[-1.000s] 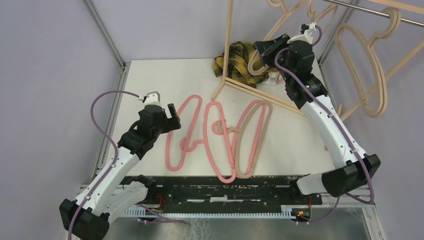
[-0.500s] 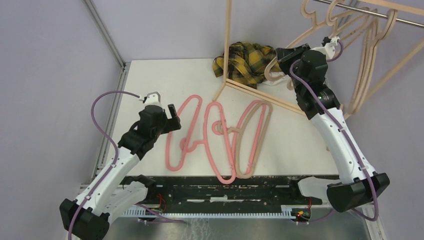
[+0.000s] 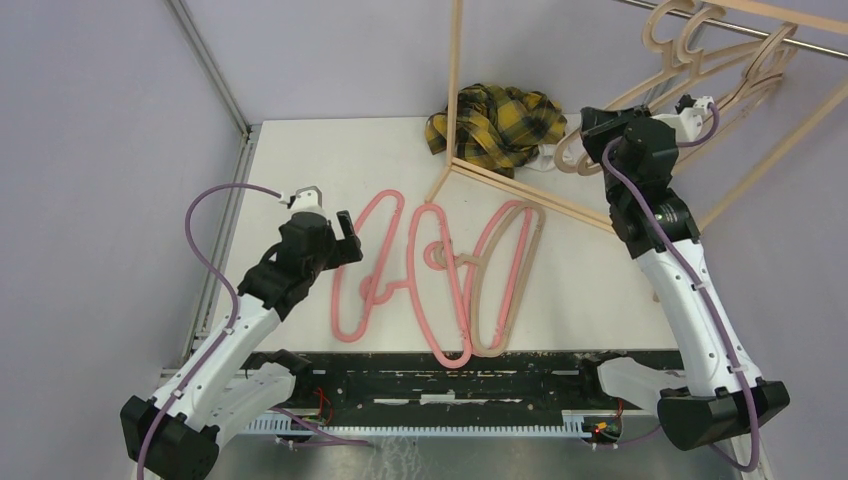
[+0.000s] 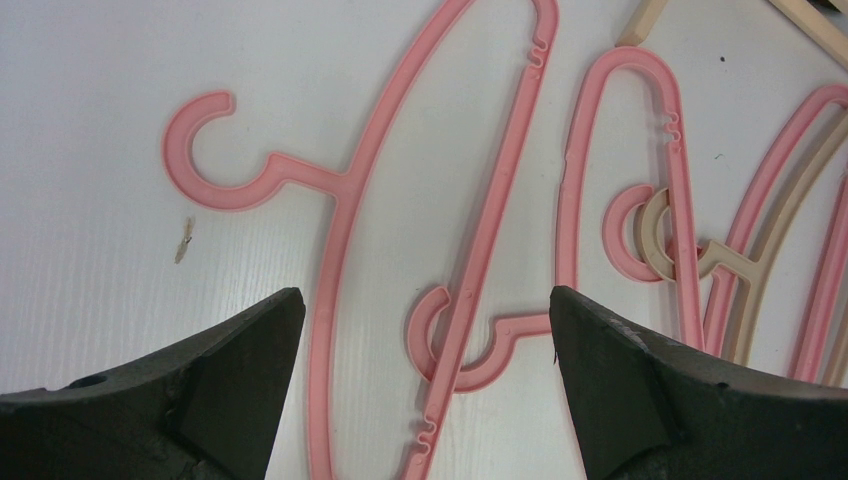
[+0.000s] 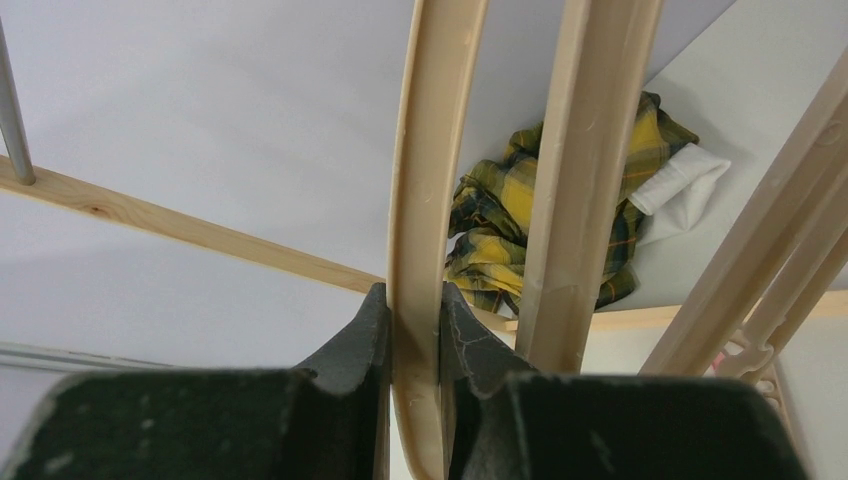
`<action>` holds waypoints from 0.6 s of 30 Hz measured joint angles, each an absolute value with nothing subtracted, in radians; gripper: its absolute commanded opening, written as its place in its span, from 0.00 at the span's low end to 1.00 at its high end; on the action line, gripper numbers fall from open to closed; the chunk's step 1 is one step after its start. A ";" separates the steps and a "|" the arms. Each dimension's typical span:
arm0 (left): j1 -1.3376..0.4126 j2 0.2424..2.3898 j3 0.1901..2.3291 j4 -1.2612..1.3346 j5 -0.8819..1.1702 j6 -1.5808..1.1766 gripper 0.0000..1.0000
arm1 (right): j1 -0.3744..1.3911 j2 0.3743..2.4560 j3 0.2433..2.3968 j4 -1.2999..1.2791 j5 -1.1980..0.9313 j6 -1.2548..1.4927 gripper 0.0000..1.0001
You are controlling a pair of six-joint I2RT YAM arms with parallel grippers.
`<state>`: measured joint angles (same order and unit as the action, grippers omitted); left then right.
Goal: Organize the hangers
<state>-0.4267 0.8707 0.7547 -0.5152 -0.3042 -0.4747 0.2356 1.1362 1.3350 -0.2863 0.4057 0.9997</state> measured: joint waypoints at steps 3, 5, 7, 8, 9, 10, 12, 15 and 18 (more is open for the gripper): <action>-0.427 0.871 0.745 -0.514 -0.302 -0.475 0.99 | 0.218 1.116 1.331 -0.303 0.405 1.002 0.06; -0.427 0.873 0.744 -0.513 -0.296 -0.475 0.99 | 0.209 1.109 1.331 -0.315 0.405 1.002 0.06; -0.427 0.873 0.744 -0.510 -0.290 -0.475 0.99 | 0.205 1.104 1.331 -0.323 0.408 1.003 0.07; -0.427 0.873 0.744 -0.506 -0.287 -0.475 0.99 | 0.204 1.100 1.330 -0.328 0.411 1.003 0.07; -0.427 0.873 0.744 -0.504 -0.286 -0.475 0.99 | 0.204 1.096 1.329 -0.334 0.416 1.004 0.08; -0.427 0.873 0.743 -0.501 -0.286 -0.475 0.99 | 0.203 1.089 1.327 -0.340 0.421 1.005 0.11; -0.427 0.873 0.741 -0.498 -0.286 -0.475 0.99 | 0.200 1.076 1.326 -0.355 0.429 1.006 0.22; -0.427 0.873 0.738 -0.498 -0.285 -0.475 0.99 | 0.188 1.057 1.326 -0.377 0.432 1.009 0.45; -0.427 0.873 0.736 -0.496 -0.285 -0.475 0.99 | 0.174 1.052 1.326 -0.400 0.447 1.020 0.61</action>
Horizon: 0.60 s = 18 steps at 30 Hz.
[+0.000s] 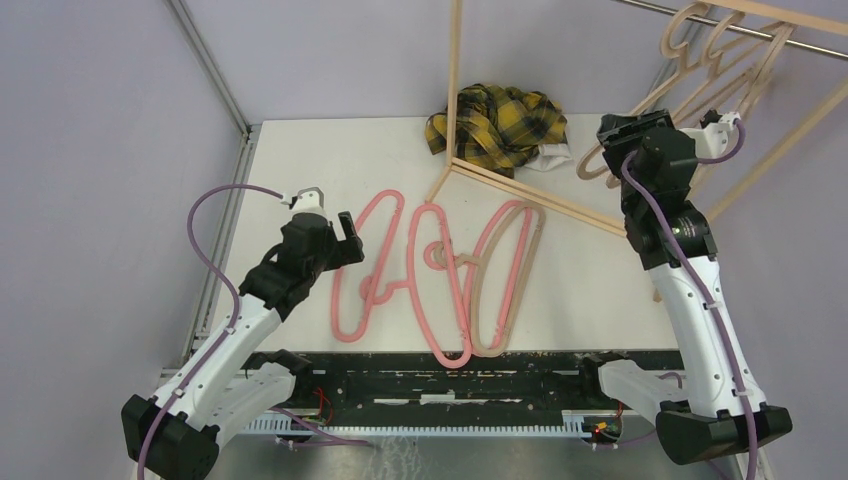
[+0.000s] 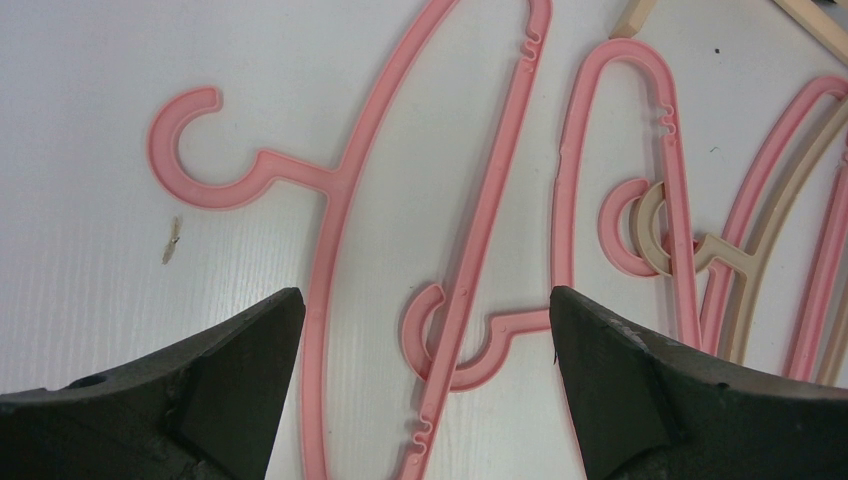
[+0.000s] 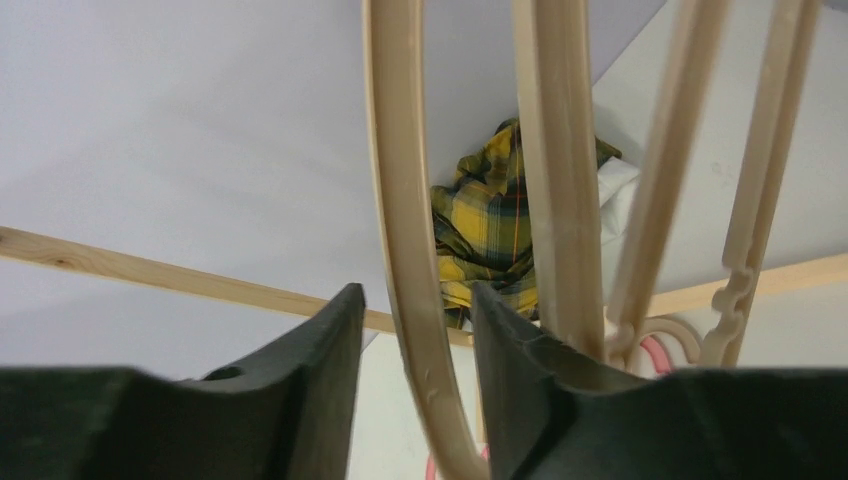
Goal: Organize the hangers
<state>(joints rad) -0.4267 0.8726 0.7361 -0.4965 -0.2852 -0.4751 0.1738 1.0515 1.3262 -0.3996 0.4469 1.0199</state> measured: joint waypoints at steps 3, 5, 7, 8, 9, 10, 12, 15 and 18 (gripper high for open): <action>-0.427 0.873 0.736 -0.495 -0.285 -0.475 0.99 | 0.167 1.060 1.327 -0.421 0.436 1.015 0.70; -0.427 0.873 0.736 -0.493 -0.285 -0.475 0.99 | 0.167 1.067 1.327 -0.433 0.414 1.004 0.75; -0.427 0.873 0.736 -0.492 -0.285 -0.475 0.99 | 0.167 1.069 1.328 -0.442 0.397 0.995 0.81; -0.427 0.873 0.736 -0.492 -0.285 -0.475 0.99 | 0.167 1.069 1.331 -0.446 0.389 0.988 0.83; -0.427 0.873 0.736 -0.492 -0.285 -0.475 0.99 | 0.167 1.068 1.336 -0.451 0.381 0.981 0.85; -0.427 0.873 0.736 -0.492 -0.284 -0.475 0.99 | 0.167 1.067 1.343 -0.454 0.377 0.975 0.86; -0.427 0.873 0.736 -0.492 -0.282 -0.475 0.99 | 0.167 1.059 1.359 -0.466 0.369 0.958 0.88; -0.427 0.872 0.736 -0.492 -0.282 -0.475 0.99 | 0.167 1.030 1.385 -0.491 0.363 0.928 0.89; -0.427 0.872 0.735 -0.492 -0.282 -0.475 0.99 | 0.167 0.983 1.410 -0.520 0.367 0.892 0.90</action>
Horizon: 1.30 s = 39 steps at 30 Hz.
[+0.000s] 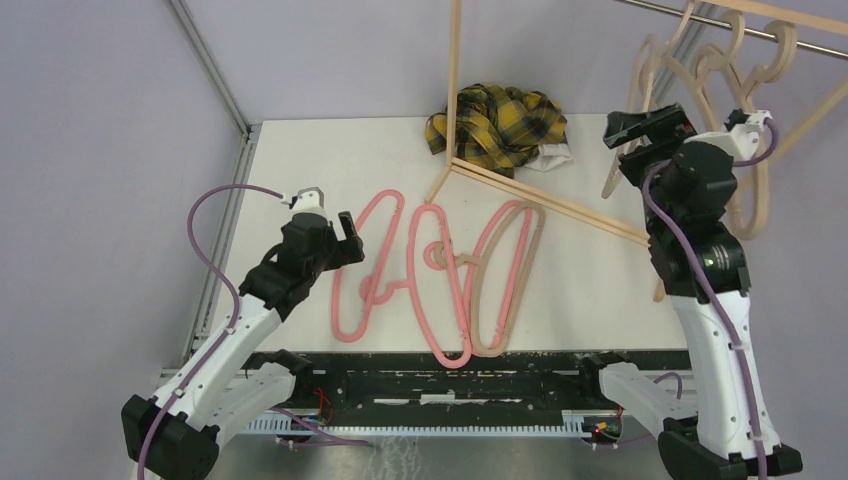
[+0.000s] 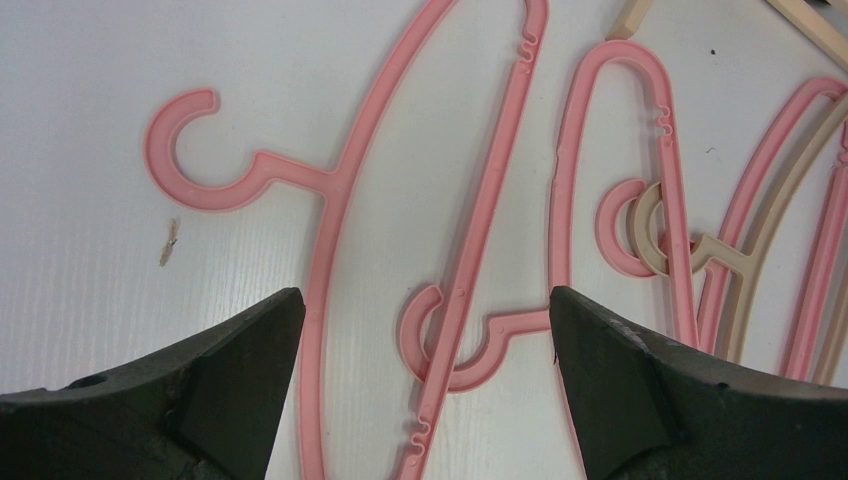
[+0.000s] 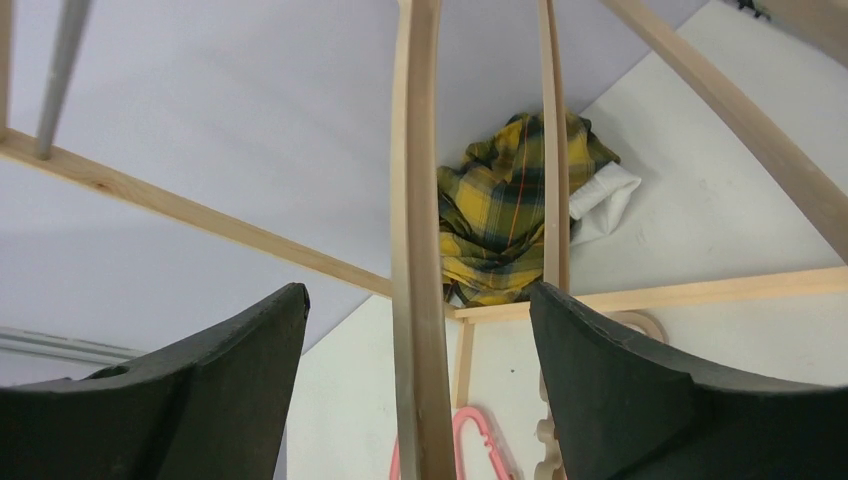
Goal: Organize the hangers
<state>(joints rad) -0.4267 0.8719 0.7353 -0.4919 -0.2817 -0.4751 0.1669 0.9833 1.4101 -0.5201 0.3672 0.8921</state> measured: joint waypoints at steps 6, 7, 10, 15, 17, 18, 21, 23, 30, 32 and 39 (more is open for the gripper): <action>-0.427 0.873 0.735 -0.492 -0.281 -0.475 0.99 | 0.167 0.872 1.478 -0.600 0.459 0.783 0.91; -0.427 0.873 0.735 -0.492 -0.281 -0.475 0.99 | 0.167 0.855 1.489 -0.613 0.487 0.756 0.91; -0.427 0.880 0.735 -0.491 -0.279 -0.475 0.99 | 0.167 0.814 1.502 -0.615 0.528 0.685 0.88; -0.427 0.898 0.735 -0.487 -0.278 -0.475 0.99 | 0.164 0.810 1.523 -0.593 0.409 0.561 0.78; -0.427 0.907 0.735 -0.480 -0.278 -0.475 0.99 | 0.163 0.861 1.570 -0.594 0.294 0.525 0.74; -0.427 0.909 0.735 -0.477 -0.278 -0.475 0.99 | 0.163 0.893 1.596 -0.592 0.236 0.514 0.72; -0.427 0.917 0.735 -0.470 -0.278 -0.475 0.99 | 0.176 0.995 1.638 -0.582 0.076 0.495 0.72; -0.427 0.921 0.735 -0.466 -0.278 -0.475 0.99 | 0.215 1.049 1.633 -0.593 0.015 0.479 0.72; -0.427 0.946 0.735 -0.461 -0.278 -0.475 0.99 | 0.459 1.192 1.562 -0.662 0.004 0.413 0.70; -0.427 0.956 0.735 -0.461 -0.278 -0.475 0.99 | 0.502 1.199 1.478 -0.651 0.009 0.414 0.69; -0.427 0.970 0.735 -0.459 -0.278 -0.475 0.99 | 0.591 1.275 1.129 -0.635 0.045 0.474 0.66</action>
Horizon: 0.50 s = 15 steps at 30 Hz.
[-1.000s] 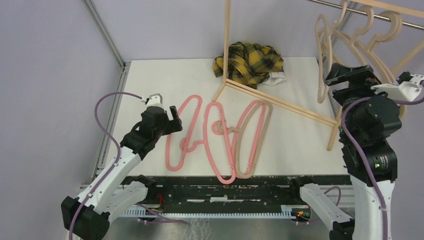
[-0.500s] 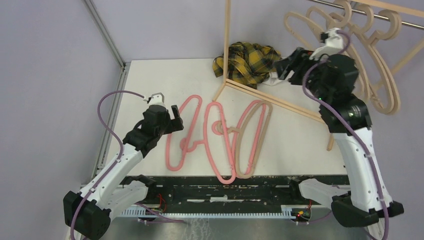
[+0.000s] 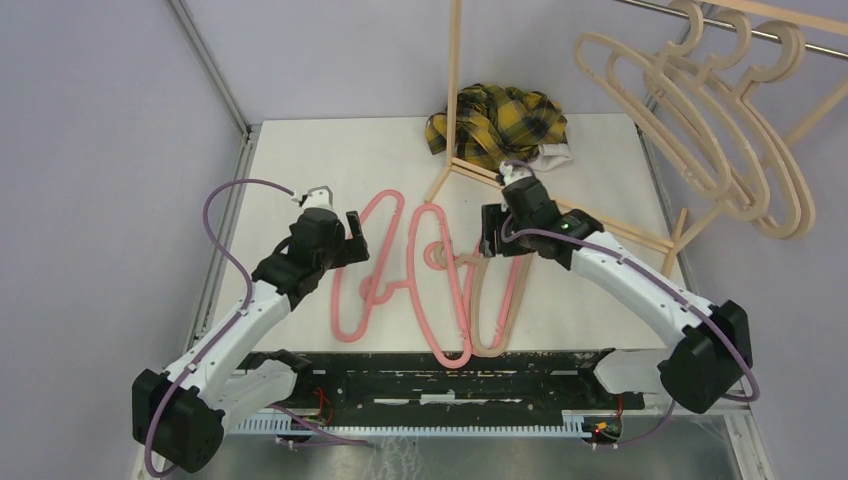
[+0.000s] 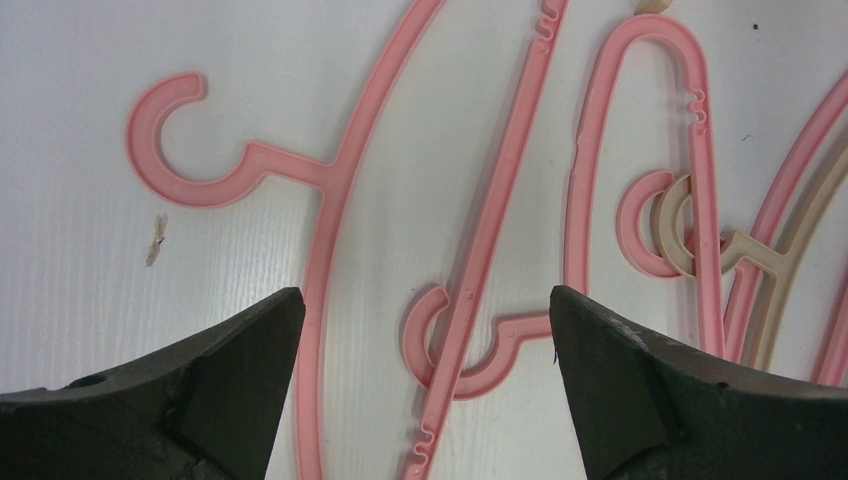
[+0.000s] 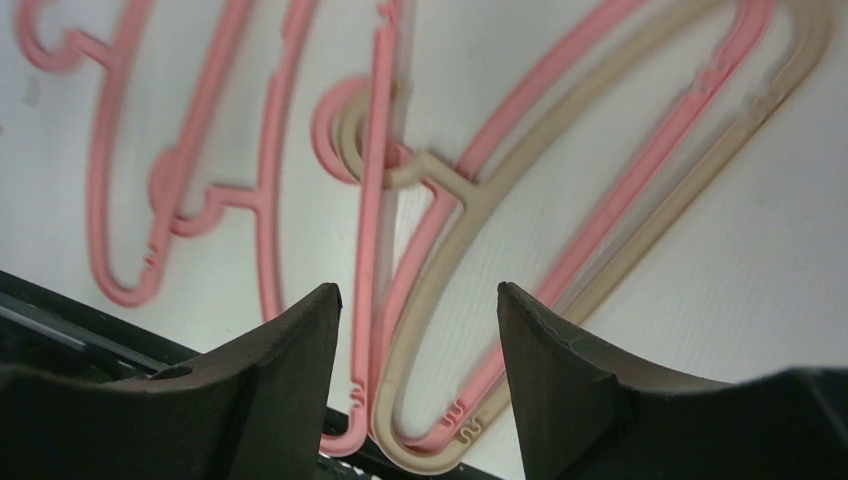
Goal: Organize the hangers
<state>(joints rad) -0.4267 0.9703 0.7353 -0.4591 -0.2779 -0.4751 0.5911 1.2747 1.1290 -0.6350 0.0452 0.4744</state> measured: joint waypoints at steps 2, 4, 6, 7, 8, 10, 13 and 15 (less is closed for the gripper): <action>-0.427 0.985 0.735 -0.456 -0.277 -0.475 0.99 | 0.629 1.316 1.060 -0.633 0.060 0.500 0.66; -0.427 0.997 0.735 -0.454 -0.275 -0.476 0.99 | 0.670 1.358 1.022 -0.627 0.076 0.522 0.65; -0.427 1.002 0.735 -0.453 -0.268 -0.476 0.99 | 0.703 1.394 1.011 -0.614 0.091 0.539 0.65; -0.427 1.003 0.735 -0.453 -0.264 -0.476 0.99 | 0.720 1.414 1.010 -0.603 0.097 0.549 0.65; -0.427 1.003 0.735 -0.453 -0.261 -0.476 0.99 | 0.737 1.436 1.010 -0.586 0.105 0.558 0.64; -0.427 1.003 0.735 -0.450 -0.260 -0.476 0.99 | 0.762 1.476 1.009 -0.559 0.117 0.575 0.62; -0.427 1.002 0.735 -0.447 -0.260 -0.476 0.99 | 0.782 1.536 0.991 -0.516 0.138 0.613 0.61; -0.427 1.002 0.735 -0.447 -0.260 -0.476 0.99 | 0.784 1.562 0.968 -0.502 0.157 0.638 0.61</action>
<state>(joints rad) -0.4267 1.0016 0.7353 -0.4469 -0.2600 -0.4755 0.7837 1.5616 0.9680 -0.5018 0.1570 0.6384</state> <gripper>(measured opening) 0.991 0.613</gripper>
